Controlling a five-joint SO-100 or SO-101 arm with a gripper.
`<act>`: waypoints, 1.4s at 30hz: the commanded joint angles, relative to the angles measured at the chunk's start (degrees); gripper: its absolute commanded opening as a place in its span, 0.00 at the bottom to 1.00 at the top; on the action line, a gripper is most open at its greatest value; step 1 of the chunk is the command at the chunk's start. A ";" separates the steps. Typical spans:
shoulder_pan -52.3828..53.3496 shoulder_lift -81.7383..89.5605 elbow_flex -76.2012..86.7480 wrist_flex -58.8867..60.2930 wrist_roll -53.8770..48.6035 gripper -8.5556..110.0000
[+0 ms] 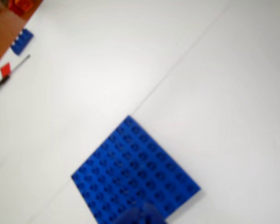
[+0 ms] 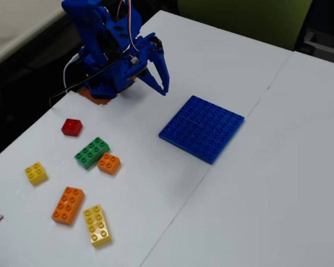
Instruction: Pick up the 2x2 orange block and go up the 8x8 blue block.
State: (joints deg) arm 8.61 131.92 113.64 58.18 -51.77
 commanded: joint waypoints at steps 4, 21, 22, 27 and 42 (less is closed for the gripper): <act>4.83 -11.25 -16.96 15.12 -26.37 0.07; 23.55 -32.17 -42.10 36.30 -79.98 0.14; 24.70 -33.05 -42.19 36.12 -82.62 0.14; 29.27 -37.71 -42.63 33.84 -92.29 0.16; 35.33 -49.22 -45.88 28.21 -94.92 0.23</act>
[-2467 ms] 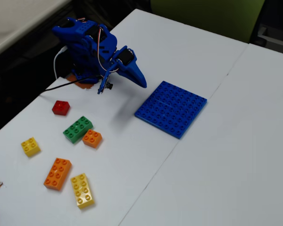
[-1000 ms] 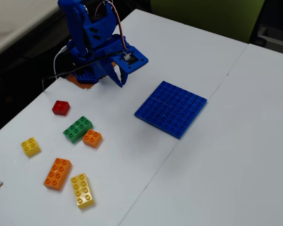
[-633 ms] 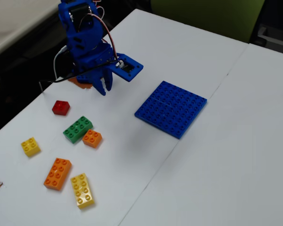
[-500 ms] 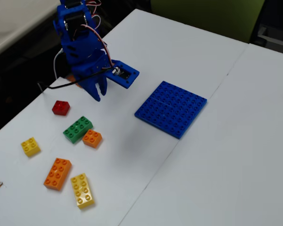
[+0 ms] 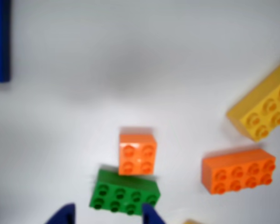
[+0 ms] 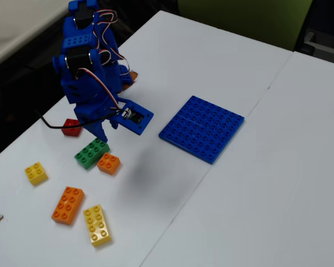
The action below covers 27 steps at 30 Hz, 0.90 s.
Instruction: Pick up the 2x2 orange block and go up the 8x8 blue block.
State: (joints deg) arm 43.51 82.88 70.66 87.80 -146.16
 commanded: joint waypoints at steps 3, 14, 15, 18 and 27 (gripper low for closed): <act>0.79 -1.23 -2.99 -3.16 -1.32 0.24; 2.64 -8.26 -3.96 -6.68 -2.20 0.28; 2.72 -8.70 -3.96 -6.86 -2.20 0.28; 2.90 -10.02 -3.96 -7.65 -2.11 0.29; 3.43 -14.50 -3.96 -11.51 -2.02 0.29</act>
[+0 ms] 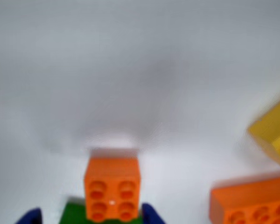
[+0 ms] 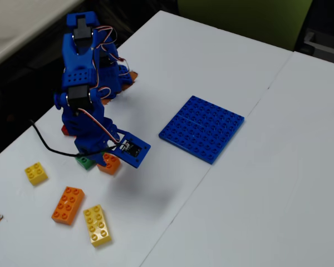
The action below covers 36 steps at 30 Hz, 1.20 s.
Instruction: Pick up the 2x2 orange block and go up the 8x8 blue block.
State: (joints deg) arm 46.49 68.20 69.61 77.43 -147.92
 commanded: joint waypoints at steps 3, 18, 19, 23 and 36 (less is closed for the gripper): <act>0.70 -0.53 -2.90 -1.76 -0.35 0.29; 2.55 -3.69 -2.90 -2.55 -1.05 0.29; 2.55 -3.69 -2.81 -2.55 -1.05 0.29; 2.72 -3.96 -2.55 -2.55 -1.14 0.29; 2.81 -4.57 -2.11 -3.08 -1.05 0.29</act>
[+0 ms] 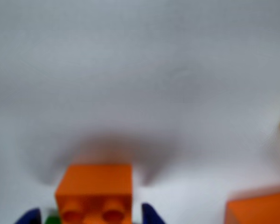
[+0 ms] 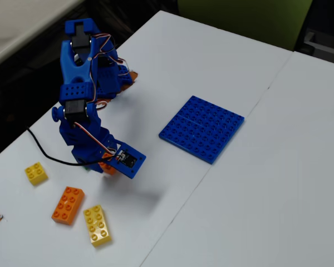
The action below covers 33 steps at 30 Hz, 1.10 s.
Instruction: Pick up the 2x2 orange block and go up the 8x8 blue block.
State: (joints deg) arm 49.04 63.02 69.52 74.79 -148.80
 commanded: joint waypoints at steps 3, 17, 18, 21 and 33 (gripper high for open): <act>0.26 0.44 -1.93 -0.44 -0.18 0.28; 0.09 0.09 -1.85 -0.79 0.44 0.14; 0.09 0.09 -1.76 -0.79 0.53 0.12; -0.09 0.09 -1.76 -0.79 0.70 0.07; -2.64 8.00 -1.67 2.90 2.81 0.07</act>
State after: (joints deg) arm 48.08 64.86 69.52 75.94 -147.04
